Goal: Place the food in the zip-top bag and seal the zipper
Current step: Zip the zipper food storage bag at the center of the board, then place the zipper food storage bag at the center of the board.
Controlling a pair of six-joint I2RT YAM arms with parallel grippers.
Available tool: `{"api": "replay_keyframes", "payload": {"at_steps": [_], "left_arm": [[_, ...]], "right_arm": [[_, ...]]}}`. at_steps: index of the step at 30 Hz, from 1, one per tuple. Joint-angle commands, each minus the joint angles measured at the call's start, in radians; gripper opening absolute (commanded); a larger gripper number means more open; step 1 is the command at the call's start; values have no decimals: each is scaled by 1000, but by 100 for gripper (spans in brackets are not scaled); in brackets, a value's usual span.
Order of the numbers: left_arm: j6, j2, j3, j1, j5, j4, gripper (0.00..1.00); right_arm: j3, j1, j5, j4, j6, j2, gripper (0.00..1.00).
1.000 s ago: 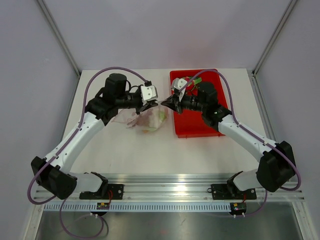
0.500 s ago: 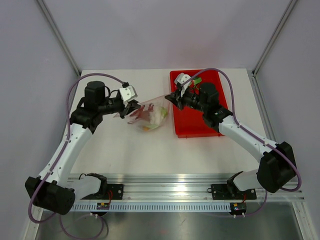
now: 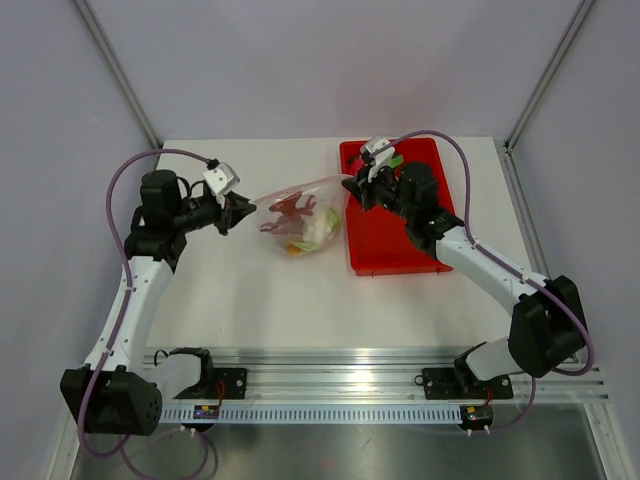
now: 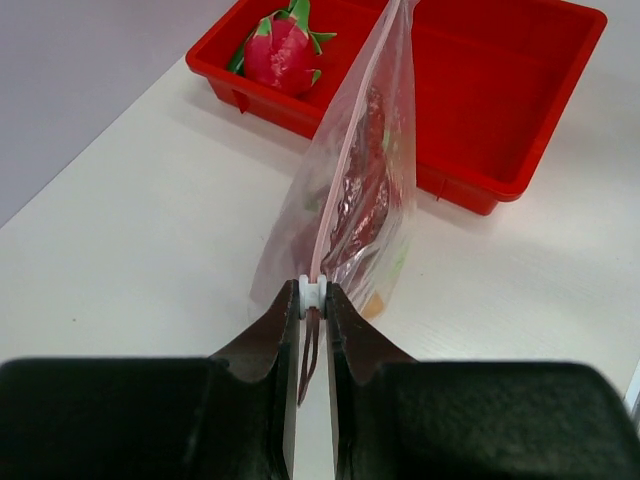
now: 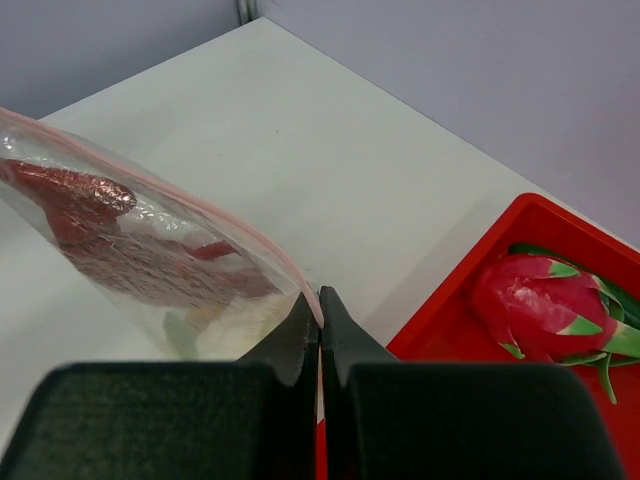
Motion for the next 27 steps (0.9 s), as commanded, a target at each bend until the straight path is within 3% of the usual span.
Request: {"api": "replay_keyframes", "payload": {"at_steps": [1,15,27], "left_arm": [[-33,-19,-2,41,-4,63,0],[-168,0,-18,117,4,204,0],[-290,28,51,119,-5,271,0]], "right_arm": [[25,-48,157,82,33,5,0],[71,-56,217,82,85,27,0],[133,-55,24,66,122,34,0]]}}
